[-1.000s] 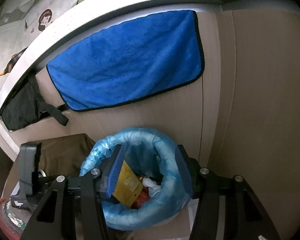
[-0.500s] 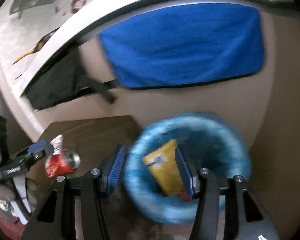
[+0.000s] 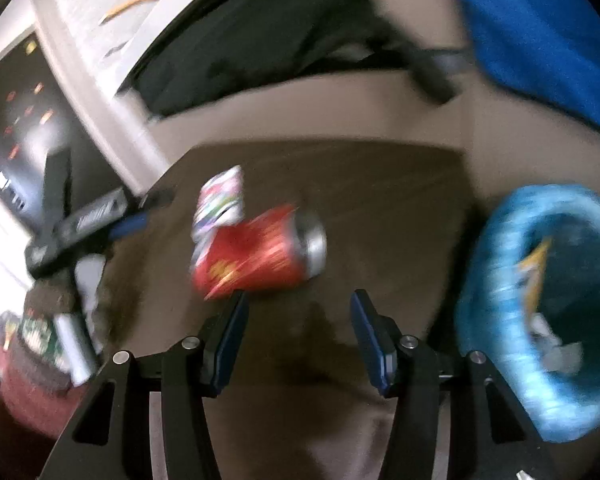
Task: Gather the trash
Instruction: 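Move both open tools back to the pink tissue pack and red can, then grasp the red can with the right tool while the left tool grasps the pink Kleenex pack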
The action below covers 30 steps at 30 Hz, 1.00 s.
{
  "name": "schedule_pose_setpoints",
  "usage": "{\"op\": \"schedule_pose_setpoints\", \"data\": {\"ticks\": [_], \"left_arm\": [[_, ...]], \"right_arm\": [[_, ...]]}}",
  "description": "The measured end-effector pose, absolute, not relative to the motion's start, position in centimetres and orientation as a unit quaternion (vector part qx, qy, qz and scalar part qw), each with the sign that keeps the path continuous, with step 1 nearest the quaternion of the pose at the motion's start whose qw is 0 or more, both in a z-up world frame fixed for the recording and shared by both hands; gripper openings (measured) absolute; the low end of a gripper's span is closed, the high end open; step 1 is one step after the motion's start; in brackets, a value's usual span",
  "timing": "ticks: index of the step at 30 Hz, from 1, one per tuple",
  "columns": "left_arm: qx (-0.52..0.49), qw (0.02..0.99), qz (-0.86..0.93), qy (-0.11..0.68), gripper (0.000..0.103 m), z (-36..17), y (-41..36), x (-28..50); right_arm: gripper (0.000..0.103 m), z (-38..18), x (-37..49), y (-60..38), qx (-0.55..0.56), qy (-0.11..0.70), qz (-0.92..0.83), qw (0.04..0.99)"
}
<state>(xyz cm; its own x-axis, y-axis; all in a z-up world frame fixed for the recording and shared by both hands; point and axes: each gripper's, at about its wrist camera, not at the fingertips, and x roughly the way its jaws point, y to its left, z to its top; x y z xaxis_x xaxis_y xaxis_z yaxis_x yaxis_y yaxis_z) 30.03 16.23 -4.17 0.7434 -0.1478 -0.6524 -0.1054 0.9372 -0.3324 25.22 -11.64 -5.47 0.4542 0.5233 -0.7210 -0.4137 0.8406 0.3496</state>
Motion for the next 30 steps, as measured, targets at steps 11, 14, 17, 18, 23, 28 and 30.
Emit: {"op": "schedule_pose_setpoints", "data": {"ticks": [11, 14, 17, 18, 23, 28, 30], "left_arm": [[-0.177, 0.902, -0.047, 0.392, 0.099, -5.1, 17.3, 31.2], [-0.180, 0.892, -0.058, 0.411, 0.099, -5.5, 16.5, 32.1], [-0.178, 0.889, -0.060, 0.418, 0.099, -5.4, 15.2, 33.4], [-0.175, 0.889, -0.058, 0.418, 0.099, -5.4, 14.8, 33.9], [-0.112, 0.889, -0.023, 0.443, 0.099, -6.3, 11.4, 37.2], [0.003, 0.903, 0.009, 0.429, 0.099, -7.0, 8.6, 37.4], [0.007, 0.906, 0.010, 0.424, 0.099, -7.0, 9.3, 36.6]], "right_arm": [[0.050, -7.3, 29.3, -6.1, 0.030, 0.468, 0.292, 0.834], [0.050, -7.0, 31.1, -6.7, 0.020, 0.453, 0.267, 0.851], [0.050, -7.0, 32.3, -7.9, 0.016, 0.442, 0.242, 0.864], [0.050, -6.9, 32.4, -8.5, 0.020, 0.439, 0.240, 0.866], [0.050, -6.9, 31.4, -11.1, 0.034, 0.428, 0.233, 0.872], [0.050, -7.1, 29.9, -12.3, 0.040, 0.437, 0.235, 0.867], [0.051, -6.9, 29.3, -12.1, 0.050, 0.443, 0.250, 0.859]]}}
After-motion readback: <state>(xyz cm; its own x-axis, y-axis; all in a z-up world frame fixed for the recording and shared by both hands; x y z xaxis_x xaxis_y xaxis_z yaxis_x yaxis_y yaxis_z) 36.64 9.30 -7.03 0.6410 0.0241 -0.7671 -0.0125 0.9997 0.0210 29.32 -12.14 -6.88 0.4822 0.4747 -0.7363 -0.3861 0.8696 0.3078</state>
